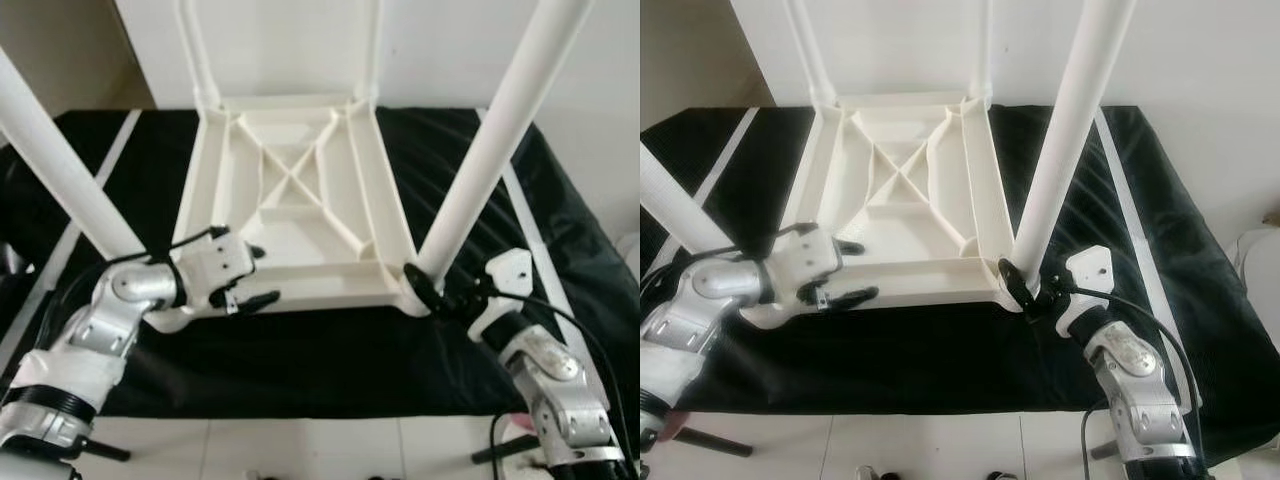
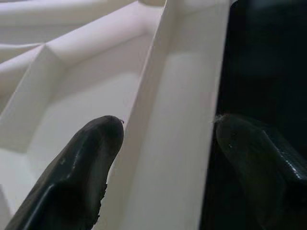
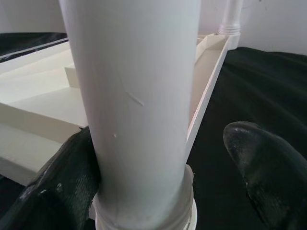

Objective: Building children table

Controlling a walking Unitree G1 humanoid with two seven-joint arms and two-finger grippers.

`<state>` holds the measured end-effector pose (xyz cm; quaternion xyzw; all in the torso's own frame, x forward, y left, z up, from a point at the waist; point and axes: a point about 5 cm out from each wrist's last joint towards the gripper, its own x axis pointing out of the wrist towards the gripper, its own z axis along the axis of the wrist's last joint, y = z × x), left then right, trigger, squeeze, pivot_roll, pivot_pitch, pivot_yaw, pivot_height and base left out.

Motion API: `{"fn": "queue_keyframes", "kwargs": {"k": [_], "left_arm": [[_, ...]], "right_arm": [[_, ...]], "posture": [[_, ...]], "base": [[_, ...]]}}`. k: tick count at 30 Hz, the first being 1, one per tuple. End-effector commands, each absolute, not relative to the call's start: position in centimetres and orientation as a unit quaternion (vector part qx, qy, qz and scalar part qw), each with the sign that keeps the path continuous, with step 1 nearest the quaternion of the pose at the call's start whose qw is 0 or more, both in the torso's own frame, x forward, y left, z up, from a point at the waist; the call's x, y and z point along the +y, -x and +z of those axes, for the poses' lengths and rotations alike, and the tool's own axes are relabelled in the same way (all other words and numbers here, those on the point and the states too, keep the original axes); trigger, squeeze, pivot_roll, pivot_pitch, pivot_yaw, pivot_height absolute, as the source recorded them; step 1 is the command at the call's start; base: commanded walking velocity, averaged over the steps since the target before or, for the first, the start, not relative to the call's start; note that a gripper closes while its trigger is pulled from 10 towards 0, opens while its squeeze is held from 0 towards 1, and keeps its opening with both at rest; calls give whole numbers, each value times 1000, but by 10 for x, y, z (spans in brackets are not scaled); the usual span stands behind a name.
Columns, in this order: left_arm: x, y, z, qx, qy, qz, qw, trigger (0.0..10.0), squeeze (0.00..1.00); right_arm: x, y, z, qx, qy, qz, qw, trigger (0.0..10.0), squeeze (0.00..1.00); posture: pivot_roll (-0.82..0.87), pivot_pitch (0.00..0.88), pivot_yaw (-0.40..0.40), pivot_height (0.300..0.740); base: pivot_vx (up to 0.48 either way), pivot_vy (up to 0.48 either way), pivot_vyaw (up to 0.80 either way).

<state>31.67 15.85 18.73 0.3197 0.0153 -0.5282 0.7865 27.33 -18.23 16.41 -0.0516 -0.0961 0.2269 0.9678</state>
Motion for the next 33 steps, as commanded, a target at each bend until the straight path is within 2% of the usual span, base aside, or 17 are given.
{"fn": "queue_keyframes", "kwargs": {"k": [1, 2, 3, 11, 12, 13, 14, 16, 17, 18, 25, 32, 33], "left_arm": [[159, -316, 189, 17, -314, -532, 786, 10000, 0], [159, -316, 189, 21, -311, -531, 788, 10000, 0], [159, -318, 191, 23, -300, -528, 795, 10000, 1000], [158, -323, 199, 10, -271, -513, 815, 10000, 1000], [159, -327, 202, 3, -262, -501, 825, 10000, 1000], [162, -337, 209, -10, -243, -456, 856, 10000, 1000], [163, -340, 211, -11, -237, -443, 865, 10000, 1000], [163, -340, 211, -11, -237, -443, 865, 10000, 1000], [164, -342, 212, -15, -227, -428, 875, 10000, 443], [164, -342, 212, -17, -221, -420, 880, 10000, 0], [156, -343, 210, -23, -162, -383, 909, 10000, 0], [150, -340, 205, -20, -129, -379, 916, 10000, 0], [146, -335, 199, -9, -114, -385, 916, 10000, 0]], "right_arm": [[-188, -271, 157, -81, 56, 212, 972, 10000, 0], [-188, -270, 156, -81, 57, 212, 972, 10000, 0], [-188, -270, 156, -82, 57, 212, 972, 10000, 0], [-189, -270, 157, -88, 54, 207, 973, 10000, 0], [-190, -270, 158, -89, 54, 203, 974, 10000, 0], [-190, -272, 160, -93, 43, 194, 976, 10000, 0], [-190, -272, 161, -93, 40, 192, 976, 10000, 0], [-190, -272, 161, -93, 40, 192, 976, 10000, 0], [-189, -273, 162, -95, 40, 192, 976, 10000, 0], [-188, -273, 163, -97, 42, 191, 976, 10000, 0], [-178, -272, 169, -106, 38, 233, 966, 10000, 0], [-176, -275, 170, -103, 50, 255, 960, 10000, 0], [-177, -278, 171, -103, 60, 268, 956, 8667, 0]], "posture": [[-115, 159, 41, 740], [-116, 160, 41, 740], [-118, 160, 41, 740], [-122, 159, 39, 740], [-126, 157, 39, 740], [-127, 158, 38, 740], [-127, 158, 38, 740], [-127, 158, 38, 740], [-130, 157, 35, 740], [-131, 156, 34, 740], [-130, 149, 16, 740], [-129, 140, 10, 740], [-129, 134, 8, 740]], "base": [[0, 0, 0], [0, 0, 0], [0, 0, 0], [0, 0, 0], [0, 0, 0], [0, 0, 0], [0, 0, 0], [0, 0, 0], [0, 0, 0], [0, 0, 0], [0, 0, 0], [0, 0, 0], [0, 0, 0]]}}
